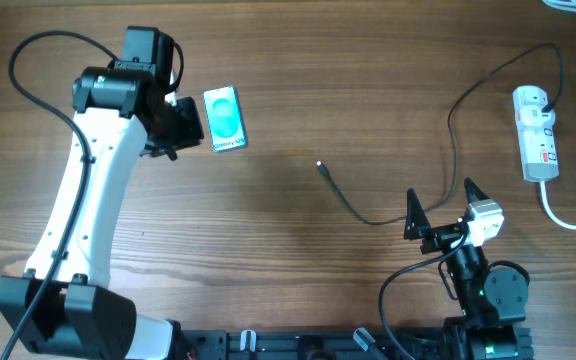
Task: Plug charger to phone and switch on socket
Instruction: 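Reach the left gripper forward over the Galaxy S25 phone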
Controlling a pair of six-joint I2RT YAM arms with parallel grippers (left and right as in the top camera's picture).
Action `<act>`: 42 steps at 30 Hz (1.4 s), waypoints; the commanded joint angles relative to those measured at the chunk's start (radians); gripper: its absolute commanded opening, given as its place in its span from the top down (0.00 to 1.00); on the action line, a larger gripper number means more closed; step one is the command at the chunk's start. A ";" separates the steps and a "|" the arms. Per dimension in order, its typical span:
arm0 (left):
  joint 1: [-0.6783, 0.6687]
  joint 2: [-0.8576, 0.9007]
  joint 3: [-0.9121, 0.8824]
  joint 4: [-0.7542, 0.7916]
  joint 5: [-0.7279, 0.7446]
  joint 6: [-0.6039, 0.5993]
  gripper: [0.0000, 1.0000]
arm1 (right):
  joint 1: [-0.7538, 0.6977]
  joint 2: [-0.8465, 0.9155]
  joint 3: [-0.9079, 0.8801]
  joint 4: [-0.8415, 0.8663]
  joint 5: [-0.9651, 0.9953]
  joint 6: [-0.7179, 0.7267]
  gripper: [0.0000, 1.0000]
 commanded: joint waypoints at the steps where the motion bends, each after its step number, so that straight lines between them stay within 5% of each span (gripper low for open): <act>1: 0.005 0.014 0.015 0.016 0.008 -0.064 0.96 | 0.004 -0.005 -0.001 0.004 0.010 -0.011 0.00; 10: -0.019 0.093 0.012 0.046 0.008 -0.111 0.96 | 0.004 -0.002 -0.001 0.004 0.010 -0.011 0.00; 25: -0.054 0.224 0.012 0.121 0.008 -0.142 0.80 | 0.004 -0.002 -0.001 0.003 0.010 -0.011 0.00; 29: -0.054 0.225 0.012 0.146 0.008 -0.145 0.54 | 0.004 -0.002 -0.001 0.003 0.010 -0.011 0.00; 33: -0.054 0.234 0.012 0.174 0.008 -0.164 0.02 | 0.004 -0.002 -0.001 0.003 0.010 -0.011 0.00; 42: -0.076 0.322 0.012 0.240 0.008 -0.172 0.00 | 0.004 -0.002 -0.001 0.003 0.010 -0.011 0.00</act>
